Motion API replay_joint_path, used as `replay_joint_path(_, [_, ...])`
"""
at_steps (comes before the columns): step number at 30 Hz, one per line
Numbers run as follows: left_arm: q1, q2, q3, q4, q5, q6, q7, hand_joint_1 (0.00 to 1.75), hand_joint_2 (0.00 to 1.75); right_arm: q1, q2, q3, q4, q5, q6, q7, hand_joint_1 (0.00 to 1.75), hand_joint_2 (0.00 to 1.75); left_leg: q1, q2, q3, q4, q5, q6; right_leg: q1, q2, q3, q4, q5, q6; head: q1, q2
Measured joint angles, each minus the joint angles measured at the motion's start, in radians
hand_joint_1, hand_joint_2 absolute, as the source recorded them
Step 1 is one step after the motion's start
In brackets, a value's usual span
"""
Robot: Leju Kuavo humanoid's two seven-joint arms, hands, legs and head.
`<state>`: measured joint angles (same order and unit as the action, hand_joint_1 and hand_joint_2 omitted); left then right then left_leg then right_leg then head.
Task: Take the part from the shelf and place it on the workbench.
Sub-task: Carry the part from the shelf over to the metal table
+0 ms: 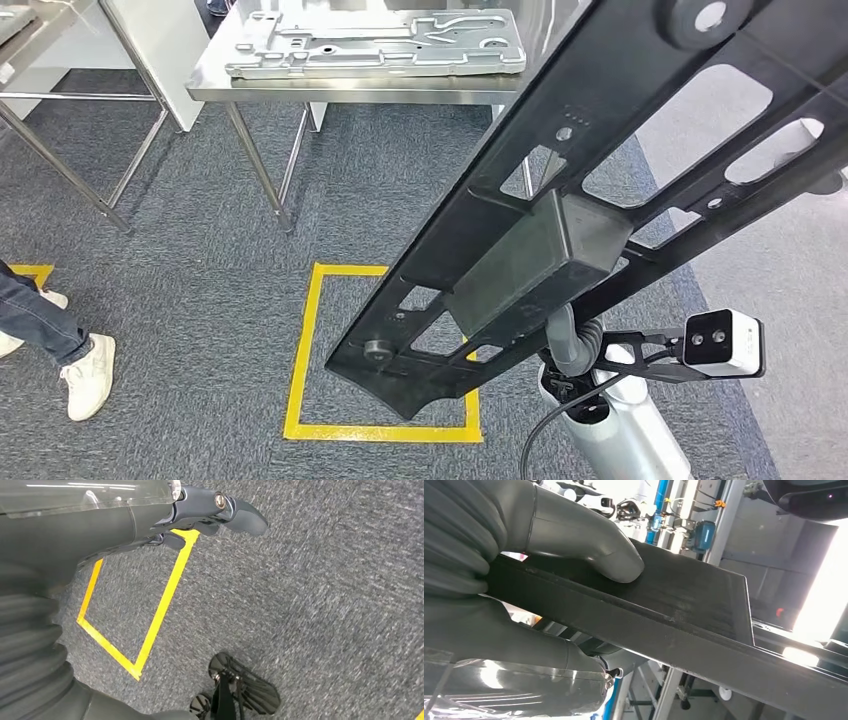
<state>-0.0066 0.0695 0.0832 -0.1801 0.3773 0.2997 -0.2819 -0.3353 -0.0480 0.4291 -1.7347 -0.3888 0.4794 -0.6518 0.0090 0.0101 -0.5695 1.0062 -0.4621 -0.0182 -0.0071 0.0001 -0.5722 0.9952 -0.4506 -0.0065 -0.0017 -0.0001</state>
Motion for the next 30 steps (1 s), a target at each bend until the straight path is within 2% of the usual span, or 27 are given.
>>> replay_joint_path(2, [0.000, 0.000, 0.000, 0.000, -0.001, 0.000, 0.000, 0.00, 1.75, -0.002, 0.002, -0.001, -0.001, 0.000, 0.000, 0.000, 1.75, 1.75, 0.003, -0.001, -0.030, 0.071, -0.044, -0.009, -0.003, -0.001, 0.005, -0.008, 0.004, -0.010, -0.002, 0.000])
replay_joint_path(4, [0.001, 0.001, 0.001, 0.000, -0.002, 0.000, 0.000, 0.00, 1.75, -0.002, 0.004, -0.001, 0.000, 0.000, 0.000, 0.003, 1.75, 1.75, 0.003, -0.001, -0.095, 0.208, -0.107, -0.015, -0.002, -0.001, 0.005, -0.007, 0.002, -0.014, -0.003, 0.000])
replay_joint_path(5, [0.001, 0.001, 0.001, 0.000, -0.003, 0.000, 0.000, 0.00, 1.75, -0.002, 0.004, -0.001, 0.000, 0.000, 0.000, 0.005, 1.75, 1.75, 0.004, -0.001, -0.122, 0.263, -0.124, -0.018, -0.001, 0.000, 0.006, -0.007, 0.002, -0.015, -0.003, 0.000])
replay_joint_path(6, [0.002, 0.001, 0.001, 0.000, -0.003, 0.000, 0.000, 0.00, 1.75, -0.002, 0.004, -0.001, 0.000, 0.000, 0.000, 0.006, 1.75, 1.75, 0.004, -0.001, -0.134, 0.284, -0.122, -0.018, 0.000, 0.001, 0.006, -0.006, 0.000, -0.016, -0.003, 0.000])
replay_joint_path(7, [0.003, 0.001, 0.001, 0.000, -0.003, 0.000, 0.000, 0.00, 1.75, -0.002, 0.004, -0.001, 0.000, 0.000, 0.000, 0.007, 1.75, 1.75, 0.004, -0.001, -0.126, 0.263, -0.100, -0.018, 0.001, 0.002, 0.007, -0.005, -0.001, -0.015, -0.003, 0.000])
replay_joint_path(9, [0.004, 0.002, 0.002, 0.000, -0.004, 0.001, -0.002, 0.00, 1.75, -0.002, 0.004, -0.001, 0.000, 0.000, 0.000, 0.006, 1.75, 1.75, 0.004, -0.002, -0.065, 0.132, -0.030, -0.012, 0.001, 0.004, 0.011, -0.001, -0.007, -0.011, -0.003, 0.000])
replay_joint_path(10, [0.004, 0.002, 0.003, 0.000, -0.004, 0.001, -0.004, 0.00, 1.75, -0.002, 0.004, -0.001, 0.000, 0.000, 0.000, 0.005, 1.75, 1.75, 0.003, -0.003, -0.034, 0.067, -0.007, -0.007, 0.003, 0.005, 0.012, 0.002, -0.010, -0.007, -0.003, 0.000])
replay_joint_path(11, [0.003, 0.002, 0.003, 0.000, -0.005, 0.002, -0.006, 0.00, 1.75, -0.002, 0.005, -0.001, 0.000, 0.001, 0.000, 0.004, 1.75, 1.75, 0.001, -0.003, -0.014, 0.023, 0.004, -0.001, 0.004, 0.006, 0.012, 0.004, -0.012, -0.002, -0.002, 0.000])
replay_joint_path(12, [0.003, 0.002, 0.004, 0.000, -0.005, 0.002, -0.008, 0.00, 1.75, -0.001, 0.005, -0.001, 0.000, 0.001, 0.000, 0.003, 1.75, 1.75, -0.001, -0.004, -0.005, 0.002, 0.004, 0.005, 0.006, 0.006, 0.011, 0.004, -0.014, 0.003, -0.002, 0.000])
replay_joint_path(14, [0.002, 0.002, 0.005, 0.000, -0.005, 0.003, -0.009, 0.00, 1.75, -0.001, 0.005, -0.001, -0.001, 0.003, 0.000, 0.000, 1.75, 1.75, -0.002, -0.004, -0.002, -0.003, 0.003, 0.017, 0.006, 0.006, 0.011, 0.003, -0.015, 0.013, -0.002, 0.000])
replay_joint_path(16, [0.002, 0.001, 0.006, 0.000, -0.005, 0.004, -0.009, 0.00, 1.75, -0.002, 0.005, -0.001, -0.002, 0.004, 0.000, -0.003, 1.75, 1.75, 0.001, -0.003, 0.006, -0.011, 0.005, 0.029, 0.004, 0.005, 0.003, 0.029, -0.033, 0.024, 0.001, 0.000])
replay_joint_path(17, [0.002, 0.001, 0.006, 0.000, -0.005, 0.004, -0.009, 0.00, 1.75, -0.001, 0.005, -0.001, -0.002, 0.004, 0.000, -0.004, 1.75, 1.75, 0.003, -0.002, 0.010, -0.015, 0.006, 0.035, 0.003, 0.005, -0.017, 0.071, -0.055, 0.029, 0.002, 0.000])
replay_joint_path(19, [0.002, 0.001, 0.007, 0.000, -0.006, 0.006, -0.009, 0.00, 1.75, 0.002, 0.005, -0.001, -0.003, 0.006, 0.000, -0.006, 1.75, 1.75, 0.002, -0.001, 0.012, -0.015, 0.002, 0.042, 0.000, 0.004, -0.090, 0.206, -0.110, 0.037, 0.004, 0.000])
replay_joint_path(20, [0.002, 0.001, 0.007, 0.000, -0.007, 0.006, -0.009, 0.00, 1.75, 0.005, 0.005, -0.001, -0.003, 0.007, 0.000, -0.006, 1.75, 1.75, 0.002, -0.002, 0.013, -0.015, 0.000, 0.043, 0.000, 0.004, -0.127, 0.268, -0.127, 0.039, 0.004, 0.000])
replay_joint_path(21, [0.002, 0.001, 0.007, 0.000, -0.008, 0.006, -0.009, 0.00, 1.75, 0.008, 0.005, -0.001, -0.003, 0.008, 0.000, -0.006, 1.75, 1.75, 0.001, -0.002, 0.015, -0.014, -0.003, 0.044, -0.001, 0.004, -0.150, 0.297, -0.124, 0.040, 0.004, 0.000])
replay_joint_path(22, [0.003, 0.001, 0.007, 0.000, -0.009, 0.006, -0.009, 0.00, 1.75, 0.009, 0.005, -0.001, -0.003, 0.008, 0.000, -0.006, 1.75, 1.75, 0.001, -0.003, 0.019, -0.014, -0.007, 0.043, -0.001, 0.004, -0.153, 0.288, -0.102, 0.040, 0.004, 0.000])
replay_joint_path(23, [0.003, 0.001, 0.007, 0.000, -0.009, 0.006, -0.010, 0.00, 1.75, 0.009, 0.005, -0.002, -0.003, 0.008, -0.001, -0.007, 1.75, 1.75, 0.001, -0.003, 0.026, -0.014, -0.012, 0.041, -0.001, 0.004, -0.135, 0.237, -0.063, 0.038, 0.005, 0.000])
replay_joint_path(24, [0.003, 0.001, 0.007, 0.000, -0.010, 0.006, -0.010, 0.00, 1.75, 0.009, 0.005, -0.002, -0.004, 0.009, -0.001, -0.007, 1.75, 1.75, 0.001, -0.003, 0.033, -0.014, -0.018, 0.039, 0.000, 0.002, -0.103, 0.161, -0.020, 0.033, 0.005, 0.000])
replay_joint_path(25, [0.003, 0.001, 0.007, 0.000, -0.011, 0.006, -0.010, 0.00, 1.75, 0.008, 0.005, -0.002, -0.005, 0.009, -0.002, -0.008, 1.75, 1.75, 0.000, -0.004, 0.039, -0.013, -0.025, 0.035, 0.003, 0.000, -0.071, 0.091, 0.008, 0.028, 0.004, 0.000])
replay_joint_path(26, [0.003, 0.001, 0.007, 0.000, -0.013, 0.006, -0.011, 0.00, 1.75, 0.008, 0.005, -0.002, -0.006, 0.010, -0.002, -0.008, 1.75, 1.75, -0.002, -0.004, 0.043, -0.012, -0.030, 0.030, 0.006, -0.002, -0.047, 0.039, 0.024, 0.022, 0.004, 0.000])
replay_joint_path(28, [0.001, 0.001, 0.007, 0.000, -0.017, 0.006, -0.010, 0.00, 1.75, 0.007, 0.005, -0.002, -0.009, 0.010, -0.003, -0.008, 1.75, 1.75, -0.004, -0.002, 0.047, -0.014, -0.039, 0.020, 0.011, -0.002, -0.032, 0.009, 0.017, 0.011, 0.004, 0.000])
replay_joint_path(30, [-0.002, 0.002, 0.007, 0.000, -0.019, 0.006, -0.009, 0.00, 1.75, 0.007, 0.004, -0.002, -0.013, 0.009, -0.005, -0.007, 1.75, 1.75, -0.003, 0.000, 0.054, -0.014, -0.046, 0.009, 0.008, 0.002, -0.024, 0.002, 0.015, 0.001, 0.004, 0.000])
